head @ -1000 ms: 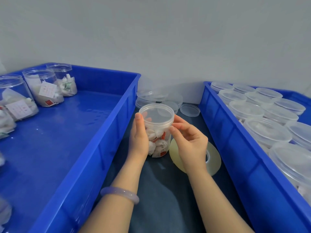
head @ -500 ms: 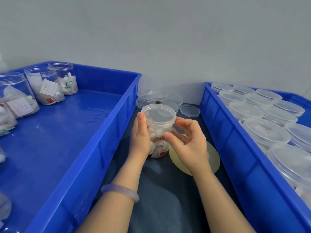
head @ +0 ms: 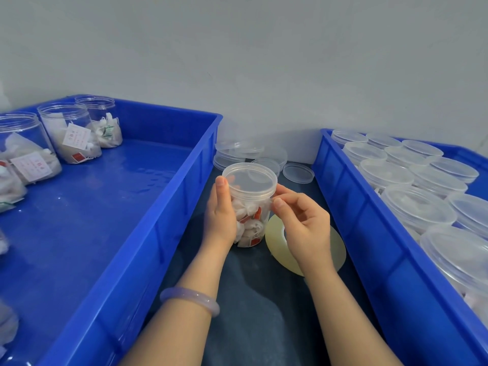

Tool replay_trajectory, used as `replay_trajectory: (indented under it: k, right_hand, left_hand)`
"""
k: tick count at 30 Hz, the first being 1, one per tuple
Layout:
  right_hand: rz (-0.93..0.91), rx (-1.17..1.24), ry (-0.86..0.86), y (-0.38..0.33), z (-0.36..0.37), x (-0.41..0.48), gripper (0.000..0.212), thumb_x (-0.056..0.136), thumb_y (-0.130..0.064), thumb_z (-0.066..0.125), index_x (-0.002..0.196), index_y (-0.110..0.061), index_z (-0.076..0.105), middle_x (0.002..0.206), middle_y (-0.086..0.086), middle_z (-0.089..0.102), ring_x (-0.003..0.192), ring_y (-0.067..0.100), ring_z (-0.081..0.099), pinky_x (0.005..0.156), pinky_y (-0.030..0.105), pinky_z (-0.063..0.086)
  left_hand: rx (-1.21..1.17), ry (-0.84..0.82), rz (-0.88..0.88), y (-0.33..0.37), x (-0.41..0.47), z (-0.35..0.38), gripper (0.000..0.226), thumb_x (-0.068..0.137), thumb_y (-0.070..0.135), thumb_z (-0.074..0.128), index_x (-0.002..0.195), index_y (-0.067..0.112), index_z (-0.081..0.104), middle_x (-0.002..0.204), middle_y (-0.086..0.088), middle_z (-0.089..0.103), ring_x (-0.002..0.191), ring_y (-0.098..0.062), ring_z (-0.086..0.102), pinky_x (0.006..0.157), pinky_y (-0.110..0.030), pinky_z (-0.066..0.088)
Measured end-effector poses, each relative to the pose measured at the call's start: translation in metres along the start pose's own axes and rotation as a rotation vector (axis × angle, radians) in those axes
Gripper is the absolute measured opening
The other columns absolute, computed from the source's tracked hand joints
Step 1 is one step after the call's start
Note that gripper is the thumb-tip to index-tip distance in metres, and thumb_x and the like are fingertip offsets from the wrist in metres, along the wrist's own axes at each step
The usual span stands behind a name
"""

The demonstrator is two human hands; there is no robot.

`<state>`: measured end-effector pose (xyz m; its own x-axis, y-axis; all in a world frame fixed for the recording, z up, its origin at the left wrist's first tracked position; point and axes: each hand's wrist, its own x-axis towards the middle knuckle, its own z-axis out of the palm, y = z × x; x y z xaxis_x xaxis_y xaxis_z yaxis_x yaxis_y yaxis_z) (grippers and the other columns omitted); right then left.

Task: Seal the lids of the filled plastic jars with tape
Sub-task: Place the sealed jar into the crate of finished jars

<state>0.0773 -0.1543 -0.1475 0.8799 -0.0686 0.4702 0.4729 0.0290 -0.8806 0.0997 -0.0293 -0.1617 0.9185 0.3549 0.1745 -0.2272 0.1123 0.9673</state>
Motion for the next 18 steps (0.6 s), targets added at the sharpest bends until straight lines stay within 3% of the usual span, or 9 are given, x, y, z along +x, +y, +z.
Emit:
replay_trajectory:
  k: [4,7,12,18]
  right_hand:
    - [0.008,0.018,-0.065,-0.001,-0.004,-0.001,0.018,0.087,0.008,0.058,0.077,-0.005,0.066,0.108,-0.008,0.068,0.104,0.009,0.065,0.088,0.023,0.052]
    - [0.038,0.019,-0.138,-0.003,-0.009,-0.002,0.022,0.087,0.005,0.058,0.073,-0.010,0.065,0.117,-0.006,0.066,0.114,0.014,0.061,0.094,0.029,0.050]
    - [0.067,-0.009,-0.018,-0.001,-0.004,0.005,0.014,0.089,0.003,0.059,0.080,-0.004,0.067,0.105,-0.002,0.072,0.100,0.016,0.067,0.091,0.040,0.054]
    - [0.064,-0.031,0.089,0.008,0.002,0.008,0.016,0.086,-0.001,0.064,0.076,-0.012,0.069,0.092,-0.006,0.075,0.089,0.013,0.070,0.078,0.028,0.057]
  left_hand:
    - [0.003,0.023,0.014,-0.001,-0.001,0.002,0.085,0.070,0.076,0.016,0.123,0.023,0.056,0.117,0.003,0.063,0.108,-0.009,0.058,0.083,-0.014,0.042]
    - [-0.007,0.024,0.015,-0.003,-0.001,0.002,0.083,0.070,0.077,0.016,0.121,0.026,0.057,0.112,0.007,0.064,0.099,0.003,0.057,0.077,-0.010,0.041]
    - [-0.002,0.037,0.030,-0.002,-0.001,0.002,0.076,0.074,0.073,0.016,0.116,0.024,0.058,0.107,0.008,0.064,0.102,-0.006,0.059,0.077,-0.012,0.041]
    - [0.022,0.008,0.027,-0.003,0.000,0.000,0.073,0.073,0.073,0.015,0.118,0.028,0.053,0.114,0.005,0.060,0.109,-0.012,0.056,0.084,-0.019,0.042]
